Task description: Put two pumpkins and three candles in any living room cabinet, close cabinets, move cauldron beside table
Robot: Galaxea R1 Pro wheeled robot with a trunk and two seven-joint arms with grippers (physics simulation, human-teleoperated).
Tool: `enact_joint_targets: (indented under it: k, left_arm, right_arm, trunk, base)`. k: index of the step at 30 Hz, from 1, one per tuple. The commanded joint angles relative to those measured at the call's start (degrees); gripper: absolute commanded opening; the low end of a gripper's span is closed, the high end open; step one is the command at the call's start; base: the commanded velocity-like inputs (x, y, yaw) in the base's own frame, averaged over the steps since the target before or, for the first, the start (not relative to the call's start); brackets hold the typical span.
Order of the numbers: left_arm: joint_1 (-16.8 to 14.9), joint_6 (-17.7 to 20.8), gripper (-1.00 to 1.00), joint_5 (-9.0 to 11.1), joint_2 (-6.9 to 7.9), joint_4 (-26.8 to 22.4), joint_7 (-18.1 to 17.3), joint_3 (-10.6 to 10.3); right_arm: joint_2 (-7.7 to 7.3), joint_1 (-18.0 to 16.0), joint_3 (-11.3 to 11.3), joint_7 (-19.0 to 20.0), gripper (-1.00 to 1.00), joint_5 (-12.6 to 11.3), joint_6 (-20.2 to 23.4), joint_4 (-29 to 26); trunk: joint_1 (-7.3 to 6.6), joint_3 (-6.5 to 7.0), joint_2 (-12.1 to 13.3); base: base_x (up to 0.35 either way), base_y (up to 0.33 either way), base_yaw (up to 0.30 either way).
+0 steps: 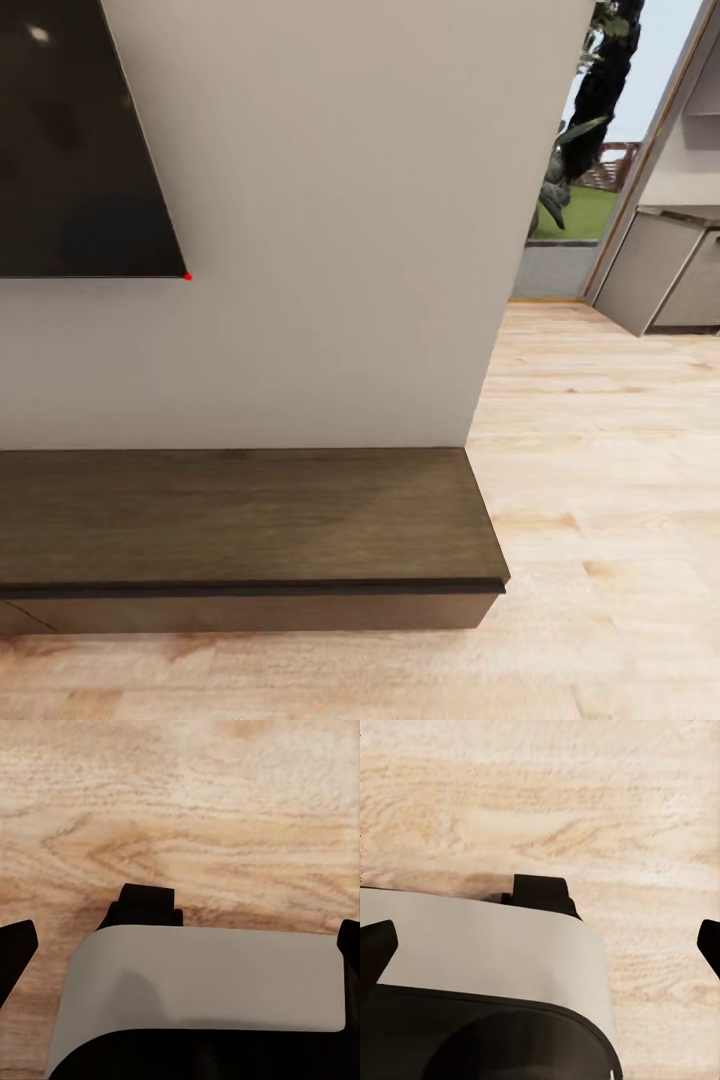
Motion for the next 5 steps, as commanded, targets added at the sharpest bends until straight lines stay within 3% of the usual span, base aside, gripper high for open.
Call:
enact_joint_targets:
  k: [1,5]
  left_arm:
    - [0.00,0.00,1.00,0.00,0.00,0.00,0.00,0.00]
    - [0.00,0.00,1.00,0.00,0.00,0.00,0.01,0.00]
  right_arm:
    - [0.03,0.00,0.00,0.00,1.00,0.00,0.00,-0.01]
    - [-0.02,0.00,0.00,0.00,1.00,-0.10,0.00,-0.01]
  trunk:
    - [0.00,0.00,0.00]
    - [0.00,0.00,0.00]
  base:
    - [0.000,0.000,0.000]
    - [0.000,0.000,0.000]
